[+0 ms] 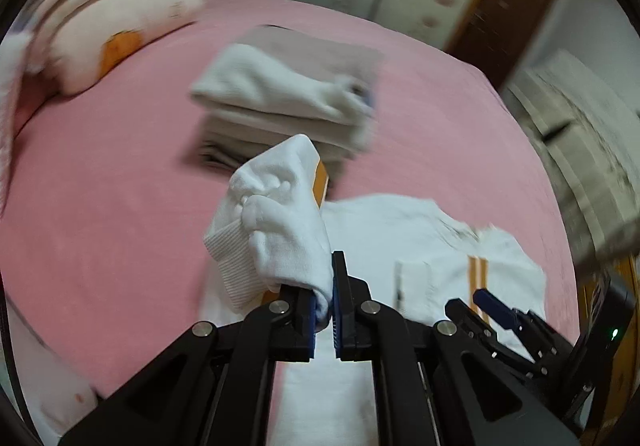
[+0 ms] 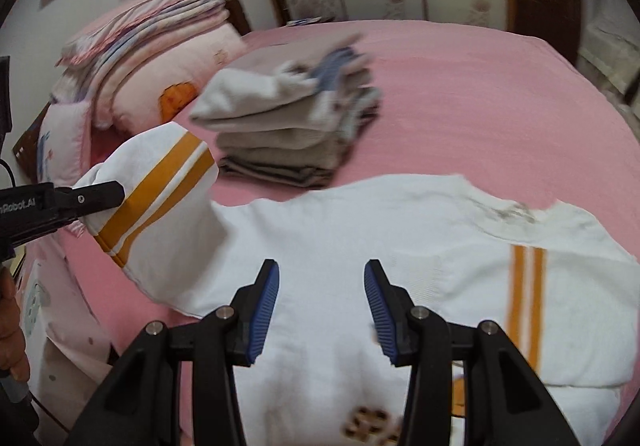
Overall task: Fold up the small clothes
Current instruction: 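Carry the cuff with the left tool across the chest and release, then grasp the crossed sleeve cuff with the right tool and lift it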
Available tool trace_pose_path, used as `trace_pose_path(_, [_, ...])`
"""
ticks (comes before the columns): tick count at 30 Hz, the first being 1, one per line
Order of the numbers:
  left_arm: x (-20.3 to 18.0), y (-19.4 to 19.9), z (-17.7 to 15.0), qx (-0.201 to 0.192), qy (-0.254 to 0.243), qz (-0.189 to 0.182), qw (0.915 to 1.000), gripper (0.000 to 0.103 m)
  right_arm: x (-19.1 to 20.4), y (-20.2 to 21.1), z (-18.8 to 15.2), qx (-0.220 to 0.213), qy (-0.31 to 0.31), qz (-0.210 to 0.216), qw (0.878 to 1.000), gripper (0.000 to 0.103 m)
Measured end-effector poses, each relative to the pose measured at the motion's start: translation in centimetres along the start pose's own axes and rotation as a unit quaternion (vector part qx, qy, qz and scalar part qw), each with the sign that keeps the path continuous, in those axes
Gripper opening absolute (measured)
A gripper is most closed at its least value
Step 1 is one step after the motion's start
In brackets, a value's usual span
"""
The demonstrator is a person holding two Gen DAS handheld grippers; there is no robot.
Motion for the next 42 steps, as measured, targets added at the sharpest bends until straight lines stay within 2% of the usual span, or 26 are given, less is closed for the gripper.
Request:
trace_pose_path(2, [-3.8,-2.3,-1.9,0.019,-0.028,-0.026,0.9991,0.007,-2.8,0.7,-1.1,0.003,-0.013,-0.021,1.000,0.045])
trace_pose_path(4, [-6.8,-4.7,-4.0,0.039,-0.051,-0.041,0.9970,0.025,-4.9,1.2,-2.2,0.008,-0.025,-0.037,0.999,0.045])
trace_pose_path(6, [-8.8,-6.4,-6.8,0.056,-0.067,-0.048,0.9950,0.037,-7.3,1.6,-3.4,0.015,-0.043,-0.050,0.998,0.045])
trace_pose_path(10, [-9.5,-8.9,-11.4,0.082,-0.073,-0.051,0.9926,0.044,-10.7,2.2,-5.2,0.023,-0.077,-0.061,0.995,0.045])
trace_pose_path(16, [-8.9,-8.1,-13.3,0.053,-0.063,-0.075,0.9938,0.061,-12.9,2.1,-6.6,0.032,-0.110,-0.048,0.992,0.045])
trace_pose_path(20, [-7.8,-6.0,-13.5,0.036,-0.033,-0.115,0.9921,0.064,-12.4,2.0,-6.8,0.029,-0.110,-0.030,0.993,0.045])
trace_pose_path(23, [-7.1,-5.1,-14.0,0.022,-0.019,-0.129,0.9912,0.065,-11.4,2.0,-6.6,0.027,-0.102,-0.014,0.994,0.045])
trace_pose_path(28, [-4.5,-3.1,-15.1,0.002,-0.009,-0.118,0.9930,0.065,-8.2,1.9,-6.0,0.028,-0.060,0.011,0.998,0.045])
trace_pose_path(34, [0.1,-2.2,-15.4,-0.016,0.021,-0.077,0.9966,0.065,-2.8,0.8,-5.8,0.037,0.008,0.048,0.998,0.045])
trace_pose_path(38, [3.1,-2.4,-15.3,-0.019,0.038,-0.026,0.9988,0.065,1.2,-0.4,-6.3,0.044,0.068,0.070,0.994,0.045])
trace_pose_path(40, [4.5,-2.7,-15.3,-0.016,0.039,0.009,0.9991,0.065,2.8,-1.0,-6.7,0.042,0.100,0.072,0.991,0.045])
trace_pose_path(42, [5.6,-2.9,-15.3,-0.015,0.041,0.024,0.9987,0.065,4.2,-1.7,-7.1,0.041,0.134,0.061,0.988,0.045])
Point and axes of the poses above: each gripper's, at about its wrist camera, not at the fingertips, and y roughly against the way its jaws point, x to its left, z to its top, the point moved 4 cm from there along -y, roughly the way its jaws point
